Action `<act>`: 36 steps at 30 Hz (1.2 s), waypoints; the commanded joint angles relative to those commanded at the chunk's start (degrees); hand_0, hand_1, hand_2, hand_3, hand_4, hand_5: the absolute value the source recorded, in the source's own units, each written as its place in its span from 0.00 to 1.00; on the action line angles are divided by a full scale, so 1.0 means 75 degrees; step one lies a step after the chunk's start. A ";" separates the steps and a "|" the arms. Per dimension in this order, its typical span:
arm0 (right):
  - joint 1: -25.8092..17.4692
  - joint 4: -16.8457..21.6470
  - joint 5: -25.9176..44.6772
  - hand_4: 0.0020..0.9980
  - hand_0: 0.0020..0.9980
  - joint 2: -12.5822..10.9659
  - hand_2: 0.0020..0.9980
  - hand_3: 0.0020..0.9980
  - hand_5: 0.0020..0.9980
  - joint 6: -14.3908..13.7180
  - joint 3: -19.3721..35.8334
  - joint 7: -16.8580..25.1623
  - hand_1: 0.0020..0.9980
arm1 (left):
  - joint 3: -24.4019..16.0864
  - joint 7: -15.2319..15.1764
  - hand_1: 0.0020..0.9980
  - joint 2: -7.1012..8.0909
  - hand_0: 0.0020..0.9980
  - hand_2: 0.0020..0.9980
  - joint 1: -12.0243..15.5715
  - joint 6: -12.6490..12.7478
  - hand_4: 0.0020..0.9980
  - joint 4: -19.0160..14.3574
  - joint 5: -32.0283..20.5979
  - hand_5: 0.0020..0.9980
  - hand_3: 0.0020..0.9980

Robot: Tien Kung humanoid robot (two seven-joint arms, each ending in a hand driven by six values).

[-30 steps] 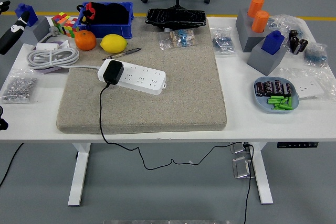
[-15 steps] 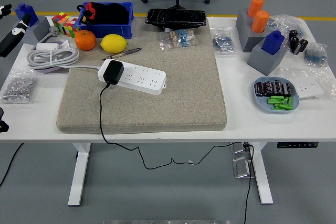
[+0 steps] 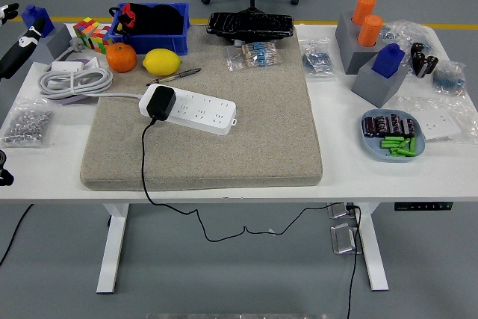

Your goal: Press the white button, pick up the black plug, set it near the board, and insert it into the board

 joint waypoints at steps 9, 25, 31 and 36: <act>0.0009 0.0003 0.0016 0.67 0.67 -0.0023 0.54 0.57 0.21 0.0004 -0.0066 0.0003 0.56 | 0.0022 0.0003 0.95 0.0052 0.98 0.90 -0.0023 -0.0004 0.86 0.0006 -0.0008 0.90 0.89; -0.0014 0.0000 0.0000 0.67 0.67 -0.0056 0.54 0.57 0.22 0.0001 -0.0100 0.0004 0.56 | 0.0169 -0.0001 0.95 0.0079 0.98 0.90 -0.0174 -0.0003 0.85 0.0038 -0.0040 0.90 0.88; -0.0011 0.0010 0.0000 0.67 0.67 -0.0055 0.54 0.57 0.22 0.0001 -0.0086 0.0007 0.56 | 0.0177 -0.0001 0.95 0.0083 0.98 0.90 -0.0191 -0.0004 0.85 0.0023 -0.0048 0.90 0.88; -0.0022 0.0005 -0.0017 0.68 0.67 -0.0023 0.54 0.57 0.22 0.0000 -0.0042 0.0007 0.56 | 0.0151 -0.0003 0.95 0.0064 0.98 0.90 -0.0169 -0.0005 0.85 0.0022 -0.0042 0.90 0.88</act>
